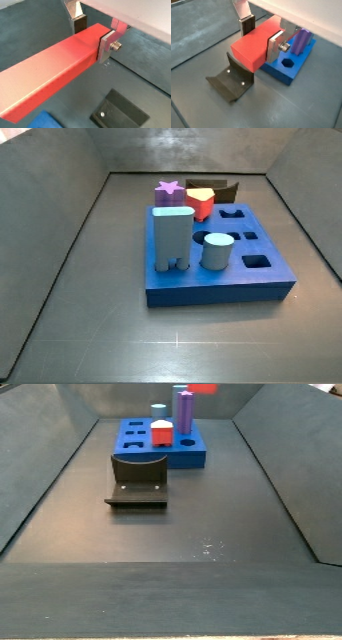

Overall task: Pick up the rectangle object. Move up. Place the rectangle object on the fixture. Regrasp the rectangle object. Move to above the board. Insert the rectangle object.
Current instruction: Place the rectangle object on the fixture.

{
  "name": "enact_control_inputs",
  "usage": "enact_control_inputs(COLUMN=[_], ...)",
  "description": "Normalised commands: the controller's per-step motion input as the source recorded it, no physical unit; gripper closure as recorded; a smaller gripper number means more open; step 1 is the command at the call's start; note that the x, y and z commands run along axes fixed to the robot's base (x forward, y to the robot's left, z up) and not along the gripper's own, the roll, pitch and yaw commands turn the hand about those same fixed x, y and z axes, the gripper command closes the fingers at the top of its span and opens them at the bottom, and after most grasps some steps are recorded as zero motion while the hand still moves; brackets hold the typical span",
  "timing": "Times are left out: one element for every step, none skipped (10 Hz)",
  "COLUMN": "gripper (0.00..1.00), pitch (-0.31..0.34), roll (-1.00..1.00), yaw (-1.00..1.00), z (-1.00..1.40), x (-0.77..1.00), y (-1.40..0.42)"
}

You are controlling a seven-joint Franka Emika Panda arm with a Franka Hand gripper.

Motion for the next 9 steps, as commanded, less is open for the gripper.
enact_control_inputs(gripper=[1.0, 1.0, 1.0, 1.0, 1.0, 1.0, 1.0, 1.0, 1.0], pitch=[0.135, 0.141, 0.139, 0.14, 0.158, 0.156, 0.136, 0.132, 0.143], roll=[-0.1, -0.1, -0.09, -0.09, -1.0, -1.0, -1.0, -1.0, -1.0], yaw=[0.01, 0.01, 0.01, 0.01, 0.15, 0.14, 0.1, 0.08, 0.05], z=[0.12, 0.11, 0.09, 0.08, -0.73, -0.77, -0.65, -0.52, -0.32], x=[1.0, 1.0, 1.0, 1.0, 1.0, 1.0, 1.0, 1.0, 1.0], y=[-0.24, -0.2, -0.17, -0.15, 0.57, 0.61, 0.54, 0.43, 0.26])
